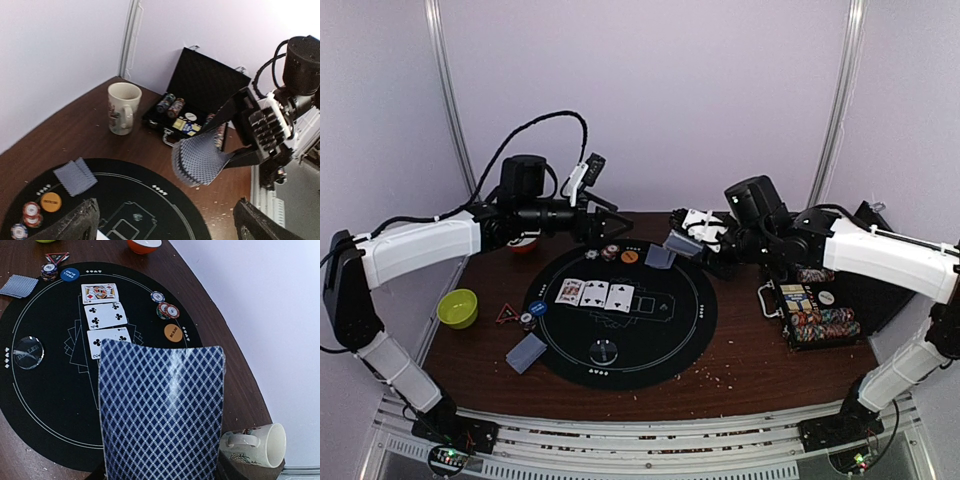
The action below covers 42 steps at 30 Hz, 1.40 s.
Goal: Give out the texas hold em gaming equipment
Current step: Pick up the poker card from the face-down deck piles.
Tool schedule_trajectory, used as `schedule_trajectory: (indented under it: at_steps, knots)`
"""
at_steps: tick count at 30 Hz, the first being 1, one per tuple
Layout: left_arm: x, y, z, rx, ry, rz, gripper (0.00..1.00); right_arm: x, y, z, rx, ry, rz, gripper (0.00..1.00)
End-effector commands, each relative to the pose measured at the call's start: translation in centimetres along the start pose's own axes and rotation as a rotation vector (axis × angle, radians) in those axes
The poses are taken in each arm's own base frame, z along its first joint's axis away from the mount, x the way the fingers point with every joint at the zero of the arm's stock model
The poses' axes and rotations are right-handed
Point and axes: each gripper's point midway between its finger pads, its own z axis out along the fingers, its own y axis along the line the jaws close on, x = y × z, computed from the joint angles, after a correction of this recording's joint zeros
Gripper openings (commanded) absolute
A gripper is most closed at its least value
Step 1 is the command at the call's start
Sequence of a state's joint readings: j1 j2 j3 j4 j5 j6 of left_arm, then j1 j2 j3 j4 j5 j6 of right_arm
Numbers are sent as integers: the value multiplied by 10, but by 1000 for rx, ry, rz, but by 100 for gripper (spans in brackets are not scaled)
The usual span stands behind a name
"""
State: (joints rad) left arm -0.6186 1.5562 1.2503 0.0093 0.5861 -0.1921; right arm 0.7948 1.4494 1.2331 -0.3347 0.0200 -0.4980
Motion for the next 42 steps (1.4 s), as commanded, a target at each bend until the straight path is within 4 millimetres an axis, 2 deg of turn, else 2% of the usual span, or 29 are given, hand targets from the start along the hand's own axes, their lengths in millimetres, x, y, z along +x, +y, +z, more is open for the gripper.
schedule_trajectory:
  at_steps: [1,4,7,10,16,22,26,37,42]
  knots:
    - [1,-31,14,168,27,-109,98,-24,9,4,-22,-47,-32,48]
    - [15,-32,30,155,97,-92,98,-33,20,9,-45,-60,-57,48]
    - [27,-26,39,158,140,-127,92,-40,31,13,-63,-64,-86,48]
    - [36,-21,44,142,167,-130,84,-44,40,17,-77,-61,-107,48]
    - [50,-10,50,99,213,-130,81,-51,48,18,-88,-76,-127,48]
    - [51,-13,51,125,234,-119,64,-52,46,17,-68,-78,-129,48]
    - [52,-6,44,57,246,-81,51,-48,44,15,-53,-71,-134,48]
    - [39,-3,33,7,219,-30,50,-44,42,13,-34,-63,-135,48]
    - [34,-12,27,40,205,-15,48,-41,41,14,-31,-55,-136,48]
